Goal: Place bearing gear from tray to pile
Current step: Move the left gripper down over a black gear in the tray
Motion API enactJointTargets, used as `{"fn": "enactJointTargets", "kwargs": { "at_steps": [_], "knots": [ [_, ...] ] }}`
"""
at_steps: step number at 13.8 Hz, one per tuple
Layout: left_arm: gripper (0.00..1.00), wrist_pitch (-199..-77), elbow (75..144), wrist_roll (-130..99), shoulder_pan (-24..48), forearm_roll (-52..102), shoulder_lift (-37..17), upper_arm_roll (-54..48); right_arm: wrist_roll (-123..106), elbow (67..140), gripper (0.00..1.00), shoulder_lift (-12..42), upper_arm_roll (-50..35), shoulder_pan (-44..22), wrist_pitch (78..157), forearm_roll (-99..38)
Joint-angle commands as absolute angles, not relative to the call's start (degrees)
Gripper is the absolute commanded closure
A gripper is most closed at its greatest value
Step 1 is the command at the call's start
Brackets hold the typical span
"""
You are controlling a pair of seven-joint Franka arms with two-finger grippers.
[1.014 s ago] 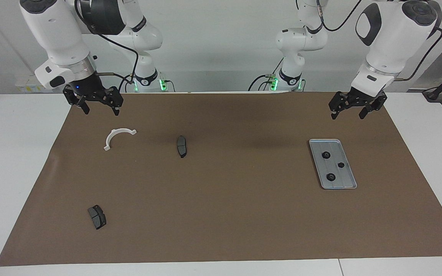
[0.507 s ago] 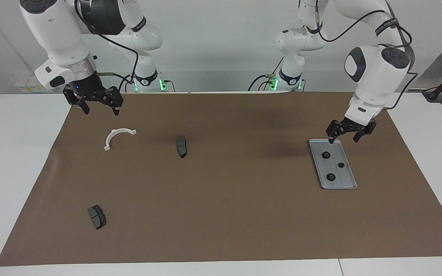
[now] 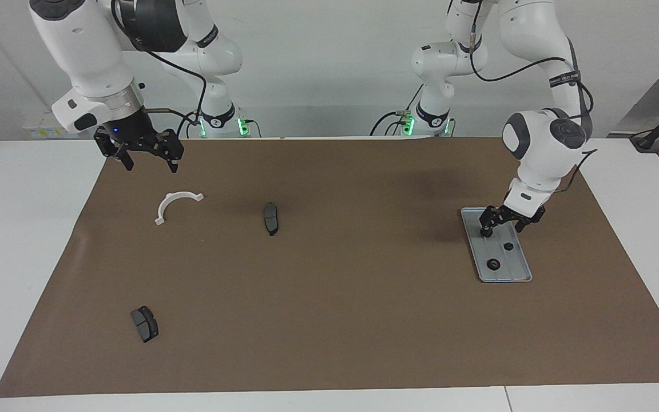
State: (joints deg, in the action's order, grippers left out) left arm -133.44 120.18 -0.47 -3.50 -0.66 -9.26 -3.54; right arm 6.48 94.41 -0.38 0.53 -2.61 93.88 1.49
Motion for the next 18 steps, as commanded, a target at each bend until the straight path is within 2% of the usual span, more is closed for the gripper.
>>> {"fn": "enactJointTargets", "kwargs": {
  "at_steps": [1, 8, 10, 12, 18],
  "knots": [
    [0.1, -135.88, 120.85, 0.09, -4.04, -1.49, -10.63, -3.87, 5.45, 95.45, 0.0, -1.14, 0.35, -2.2, 94.48, 1.32],
    [0.25, -135.18, 123.31, 0.44, -4.04, -1.49, -11.16, -3.87, 5.45, 95.45, 0.0, -1.14, 0.35, -2.2, 94.48, 1.32],
    [0.33, -135.0, 123.75, 0.44, -4.04, -1.49, -10.99, -3.87, 5.45, 95.45, 0.0, -1.14, 0.35, -2.2, 94.48, 1.32],
    [0.46, -134.91, 124.27, 0.44, -4.04, -1.49, -10.9, -3.87, 5.45, 95.45, 0.0, -1.14, 0.35, -2.28, 94.48, 1.32],
    [0.65, -134.91, 125.07, 0.44, -4.83, -1.49, -10.72, -3.87, 5.45, 95.45, 0.0, -1.14, 0.35, -2.2, 94.48, 1.32]
  ]
}}
